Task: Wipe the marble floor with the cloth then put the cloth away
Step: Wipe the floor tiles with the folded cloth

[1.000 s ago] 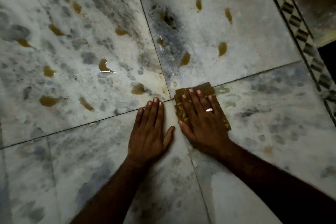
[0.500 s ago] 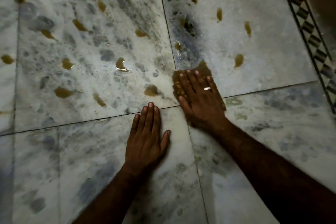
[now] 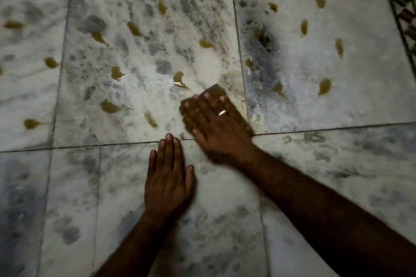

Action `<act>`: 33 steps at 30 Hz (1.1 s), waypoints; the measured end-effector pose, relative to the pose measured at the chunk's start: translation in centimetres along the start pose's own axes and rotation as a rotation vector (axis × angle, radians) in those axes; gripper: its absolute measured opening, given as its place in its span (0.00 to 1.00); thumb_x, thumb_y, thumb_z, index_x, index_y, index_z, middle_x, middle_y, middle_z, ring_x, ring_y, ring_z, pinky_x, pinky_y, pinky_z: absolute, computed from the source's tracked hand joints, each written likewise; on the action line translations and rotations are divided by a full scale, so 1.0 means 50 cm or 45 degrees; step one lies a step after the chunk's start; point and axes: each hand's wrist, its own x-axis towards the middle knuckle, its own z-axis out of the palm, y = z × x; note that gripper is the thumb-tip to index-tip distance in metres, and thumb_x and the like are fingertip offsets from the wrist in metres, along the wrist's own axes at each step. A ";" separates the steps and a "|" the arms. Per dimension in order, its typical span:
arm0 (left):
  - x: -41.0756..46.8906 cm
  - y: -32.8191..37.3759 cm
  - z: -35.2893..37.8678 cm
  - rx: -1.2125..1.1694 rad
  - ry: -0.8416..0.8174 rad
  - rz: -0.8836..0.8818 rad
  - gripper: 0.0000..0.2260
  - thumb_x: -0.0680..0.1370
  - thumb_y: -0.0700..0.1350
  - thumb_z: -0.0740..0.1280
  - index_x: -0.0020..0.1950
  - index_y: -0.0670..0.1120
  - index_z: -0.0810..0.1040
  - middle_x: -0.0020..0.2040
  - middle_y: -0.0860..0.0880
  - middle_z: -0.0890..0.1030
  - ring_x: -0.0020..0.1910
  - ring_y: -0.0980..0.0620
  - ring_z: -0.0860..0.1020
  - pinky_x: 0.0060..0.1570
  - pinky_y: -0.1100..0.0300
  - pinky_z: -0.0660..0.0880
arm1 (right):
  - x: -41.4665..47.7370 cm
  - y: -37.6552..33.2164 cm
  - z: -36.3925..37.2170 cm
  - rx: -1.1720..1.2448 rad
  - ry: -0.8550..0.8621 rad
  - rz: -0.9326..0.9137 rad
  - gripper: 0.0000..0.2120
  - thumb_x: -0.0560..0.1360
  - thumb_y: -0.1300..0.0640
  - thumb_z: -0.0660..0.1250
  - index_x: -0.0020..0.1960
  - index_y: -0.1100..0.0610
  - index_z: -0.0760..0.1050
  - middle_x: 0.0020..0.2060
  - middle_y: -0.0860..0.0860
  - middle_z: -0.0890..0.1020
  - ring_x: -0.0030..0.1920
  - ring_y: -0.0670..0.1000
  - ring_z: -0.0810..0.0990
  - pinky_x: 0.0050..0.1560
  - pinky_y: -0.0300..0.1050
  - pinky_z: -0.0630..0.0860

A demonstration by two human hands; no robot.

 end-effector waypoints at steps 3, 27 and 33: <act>0.000 -0.009 -0.005 -0.007 -0.016 0.012 0.30 0.83 0.54 0.54 0.80 0.36 0.60 0.81 0.37 0.60 0.80 0.41 0.60 0.79 0.44 0.57 | 0.015 0.080 -0.011 -0.050 -0.048 0.185 0.28 0.86 0.45 0.47 0.84 0.52 0.56 0.82 0.56 0.62 0.83 0.60 0.57 0.81 0.63 0.51; -0.002 -0.168 -0.020 -0.003 -0.034 -0.307 0.30 0.83 0.53 0.50 0.82 0.38 0.54 0.83 0.40 0.54 0.82 0.43 0.54 0.81 0.46 0.49 | 0.154 0.012 0.004 -0.125 -0.187 0.062 0.30 0.85 0.46 0.35 0.85 0.54 0.50 0.83 0.56 0.57 0.83 0.63 0.52 0.81 0.65 0.46; 0.000 -0.165 -0.019 -0.065 -0.017 -0.339 0.30 0.83 0.54 0.51 0.82 0.39 0.56 0.83 0.41 0.55 0.82 0.44 0.54 0.81 0.46 0.49 | -0.054 -0.047 -0.025 -0.050 -0.108 0.268 0.31 0.82 0.49 0.51 0.84 0.57 0.54 0.82 0.59 0.59 0.82 0.64 0.58 0.79 0.65 0.54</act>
